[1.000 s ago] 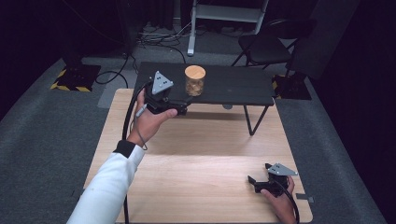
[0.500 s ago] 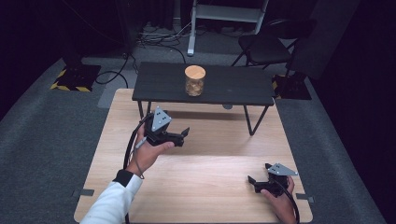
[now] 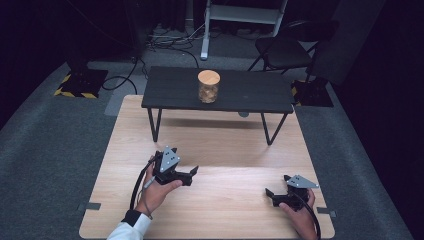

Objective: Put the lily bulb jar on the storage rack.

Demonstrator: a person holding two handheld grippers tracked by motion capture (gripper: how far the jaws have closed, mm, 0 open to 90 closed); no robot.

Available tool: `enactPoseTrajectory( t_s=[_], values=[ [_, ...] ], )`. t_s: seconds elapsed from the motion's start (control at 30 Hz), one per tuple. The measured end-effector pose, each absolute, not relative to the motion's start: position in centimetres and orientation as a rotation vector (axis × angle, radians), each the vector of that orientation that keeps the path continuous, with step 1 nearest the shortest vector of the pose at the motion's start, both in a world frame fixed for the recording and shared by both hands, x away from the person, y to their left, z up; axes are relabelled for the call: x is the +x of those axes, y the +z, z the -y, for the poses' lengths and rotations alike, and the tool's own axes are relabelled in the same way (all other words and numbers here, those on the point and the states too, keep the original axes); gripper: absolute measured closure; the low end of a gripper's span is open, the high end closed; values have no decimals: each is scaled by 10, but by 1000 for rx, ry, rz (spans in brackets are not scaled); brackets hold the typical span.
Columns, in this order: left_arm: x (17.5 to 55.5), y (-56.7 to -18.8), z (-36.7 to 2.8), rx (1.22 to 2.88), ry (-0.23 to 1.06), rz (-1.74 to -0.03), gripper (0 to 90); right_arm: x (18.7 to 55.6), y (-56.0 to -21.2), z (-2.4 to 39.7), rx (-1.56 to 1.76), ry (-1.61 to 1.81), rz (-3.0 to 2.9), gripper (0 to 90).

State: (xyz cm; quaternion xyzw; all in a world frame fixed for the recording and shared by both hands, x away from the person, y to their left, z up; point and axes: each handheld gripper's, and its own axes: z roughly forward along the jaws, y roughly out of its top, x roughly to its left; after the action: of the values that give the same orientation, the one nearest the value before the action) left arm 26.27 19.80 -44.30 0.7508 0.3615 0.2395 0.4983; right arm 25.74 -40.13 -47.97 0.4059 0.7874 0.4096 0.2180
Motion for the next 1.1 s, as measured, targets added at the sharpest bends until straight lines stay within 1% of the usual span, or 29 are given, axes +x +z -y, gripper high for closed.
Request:
enactPoseTrajectory(
  t_s=[0.2,0.3,0.57,0.6,0.7,0.83,0.93,1.1],
  values=[
    [255,-463,-197,1864,586,-874,5,257,-480,401,1125,1134,-2179,0],
    [251,-474,-199,1880,568,-873,4,257,-480,401,1126,1134,-2178,0],
    [251,-491,-195,1929,550,-901,6,257,-480,401,1126,1134,-2178,0],
    [251,-492,-192,1955,552,-908,6,257,-480,401,1126,1134,-2178,0],
    [251,-492,-189,1959,565,-916,11,257,-480,401,1126,1134,-2178,0],
    [257,-488,-190,1970,513,-952,7,257,-480,401,1126,1134,-2178,0],
    [260,-489,-195,1945,478,-967,5,257,-480,401,1126,1134,-2178,0],
    [259,-487,-190,1976,506,-956,5,257,-480,401,1126,1134,-2178,0]
  ],
)
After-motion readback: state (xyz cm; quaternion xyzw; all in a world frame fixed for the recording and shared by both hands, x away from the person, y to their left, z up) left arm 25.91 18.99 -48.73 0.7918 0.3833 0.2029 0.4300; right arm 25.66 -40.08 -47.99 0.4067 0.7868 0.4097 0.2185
